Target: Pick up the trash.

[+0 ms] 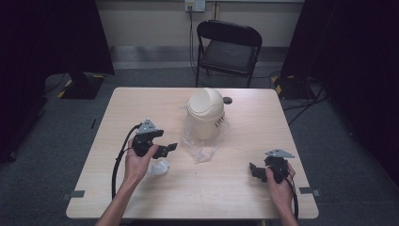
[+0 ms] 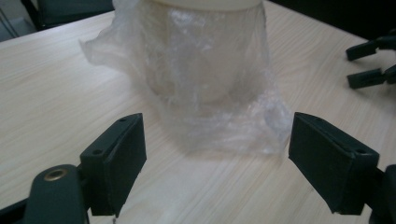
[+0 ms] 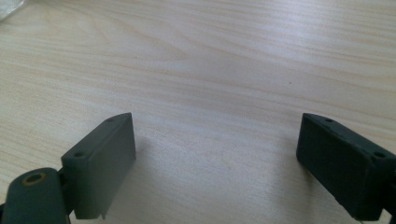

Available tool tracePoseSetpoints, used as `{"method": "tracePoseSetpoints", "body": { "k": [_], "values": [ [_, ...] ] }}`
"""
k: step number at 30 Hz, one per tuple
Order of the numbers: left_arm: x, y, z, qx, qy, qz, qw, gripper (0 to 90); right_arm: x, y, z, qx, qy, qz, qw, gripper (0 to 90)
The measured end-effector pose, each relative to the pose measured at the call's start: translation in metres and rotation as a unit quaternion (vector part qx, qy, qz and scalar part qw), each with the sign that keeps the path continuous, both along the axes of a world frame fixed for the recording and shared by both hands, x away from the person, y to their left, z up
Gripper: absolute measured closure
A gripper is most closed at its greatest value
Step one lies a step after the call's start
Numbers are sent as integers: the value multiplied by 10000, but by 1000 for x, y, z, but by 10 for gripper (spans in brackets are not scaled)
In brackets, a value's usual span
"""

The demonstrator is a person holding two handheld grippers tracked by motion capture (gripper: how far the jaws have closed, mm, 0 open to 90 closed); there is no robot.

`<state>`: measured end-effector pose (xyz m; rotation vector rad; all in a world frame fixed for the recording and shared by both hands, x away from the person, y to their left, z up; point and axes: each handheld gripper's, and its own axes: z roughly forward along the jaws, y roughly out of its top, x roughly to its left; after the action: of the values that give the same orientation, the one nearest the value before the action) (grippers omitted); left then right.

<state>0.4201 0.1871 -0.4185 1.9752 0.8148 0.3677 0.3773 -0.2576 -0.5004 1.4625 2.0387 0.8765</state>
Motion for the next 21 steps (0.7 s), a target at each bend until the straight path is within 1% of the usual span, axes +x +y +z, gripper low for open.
{"method": "tracePoseSetpoints", "body": {
  "k": [1, 2, 4, 6, 7, 8, 9, 12, 13, 14, 15, 17, 18, 20, 21],
  "values": [
    [2, -2, 2, -25, 27, -55, 10000, 187, 0, 0, 0, 0, 0, 0, 10000, 109],
    [5, -6, 4, 38, -10, -115, 9999, 187, 0, 0, 0, -2, -1, -1, 10000, 109],
    [10, -12, 8, -60, 6, -216, 9997, 186, 0, 0, 0, 0, -1, -1, 10000, 109],
    [15, -20, 14, 199, -181, -299, 9992, 185, 0, 0, 0, -1, -1, -1, 10000, 109],
    [17, -23, 16, 218, -200, -337, 9990, 185, 0, 0, 0, -1, -2, -1, 10000, 109],
    [22, -26, 18, 198, -174, -380, 9989, 186, 0, 0, 0, -2, -1, -1, 10000, 109],
    [26, -28, 19, 125, -184, -388, 9990, 186, 0, 0, 0, -1, -1, -1, 10000, 109],
    [38, -35, 24, 54, -208, -408, 9989, 185, 0, 0, 0, -1, -2, -2, 10000, 109],
    [42, -36, 27, 21, -185, -429, 9989, 185, 0, 0, 0, -1, -2, -1, 10000, 109],
    [45, -38, 29, -40, -185, -445, 9988, 185, 0, 0, 0, -1, -1, -1, 10000, 109],
    [49, -39, 32, -59, -202, -401, 9990, 184, 0, 0, 0, 0, -1, 0, 10000, 109],
    [56, -44, 40, -94, -298, -412, 9987, 178, 0, 0, 0, -1, -2, -2, 10000, 109],
    [58, -46, 43, -95, -307, -409, 9986, 178, 0, 0, 0, -1, -2, -2, 10000, 109],
    [63, -52, 48, -250, -316, -499, 9979, 178, 0, 0, 0, -1, 3, 2, 10000, 109],
    [65, -57, 50, -203, -347, -549, 9977, 178, 0, 0, 0, -1, -2, 2, 10000, 109]
  ]
}}
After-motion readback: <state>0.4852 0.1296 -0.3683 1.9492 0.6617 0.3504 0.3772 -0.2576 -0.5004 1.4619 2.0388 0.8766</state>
